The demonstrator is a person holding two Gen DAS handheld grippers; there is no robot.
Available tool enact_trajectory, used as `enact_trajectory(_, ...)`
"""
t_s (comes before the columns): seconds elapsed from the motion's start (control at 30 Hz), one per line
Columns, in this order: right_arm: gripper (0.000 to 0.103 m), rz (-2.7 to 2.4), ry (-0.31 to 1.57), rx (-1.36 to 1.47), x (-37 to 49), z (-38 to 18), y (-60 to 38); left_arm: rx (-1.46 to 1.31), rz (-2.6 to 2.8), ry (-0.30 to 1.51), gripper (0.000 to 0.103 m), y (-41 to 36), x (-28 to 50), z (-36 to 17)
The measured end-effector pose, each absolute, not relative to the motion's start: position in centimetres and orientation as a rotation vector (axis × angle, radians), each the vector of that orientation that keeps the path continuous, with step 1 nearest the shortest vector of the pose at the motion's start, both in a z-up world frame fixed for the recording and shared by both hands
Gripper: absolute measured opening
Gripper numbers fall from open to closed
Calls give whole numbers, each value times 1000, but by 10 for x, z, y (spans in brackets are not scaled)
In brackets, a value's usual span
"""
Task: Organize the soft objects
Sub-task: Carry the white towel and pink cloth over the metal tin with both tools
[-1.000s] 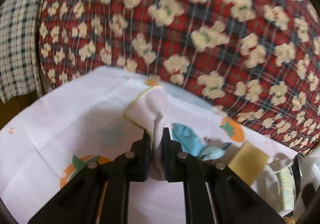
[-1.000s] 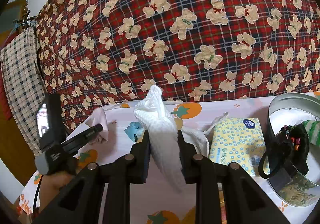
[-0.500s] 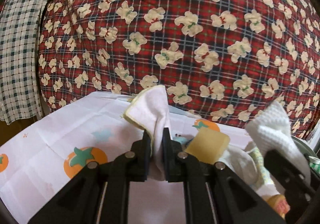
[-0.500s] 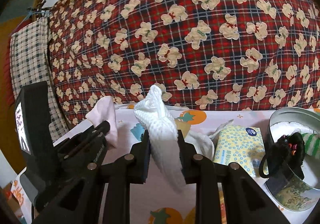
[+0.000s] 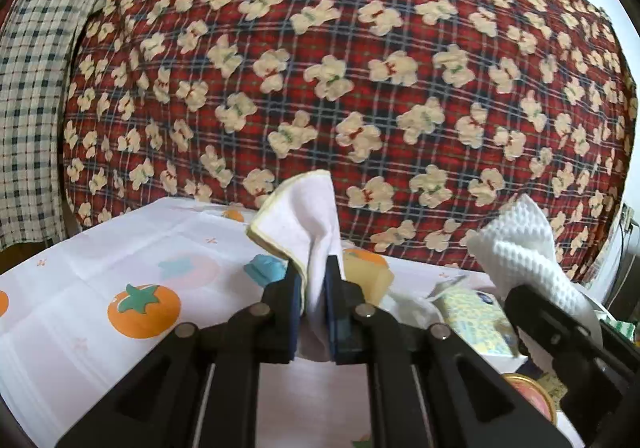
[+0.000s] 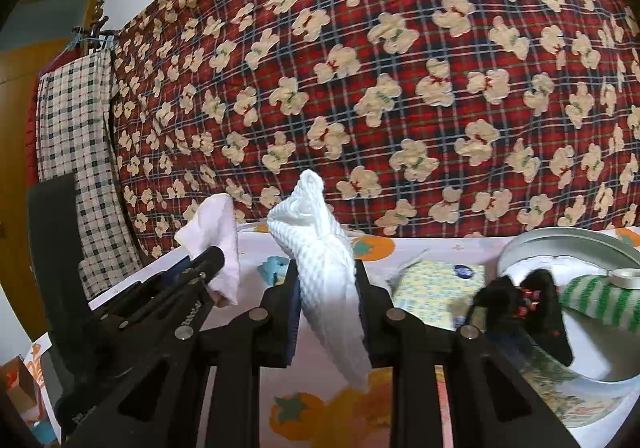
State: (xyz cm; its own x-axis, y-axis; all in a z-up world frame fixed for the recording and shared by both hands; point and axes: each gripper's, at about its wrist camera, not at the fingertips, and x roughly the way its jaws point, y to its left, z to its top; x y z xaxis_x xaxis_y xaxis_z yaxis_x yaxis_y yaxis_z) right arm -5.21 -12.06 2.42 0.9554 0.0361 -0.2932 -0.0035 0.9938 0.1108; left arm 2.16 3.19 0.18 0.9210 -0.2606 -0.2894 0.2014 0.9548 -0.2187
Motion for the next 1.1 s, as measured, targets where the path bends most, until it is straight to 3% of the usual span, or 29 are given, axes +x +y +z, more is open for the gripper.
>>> enact_trajectory(1.1,26,-351,190,169,-120,37,-301,-69,-503,182,8,-92,-57,30)
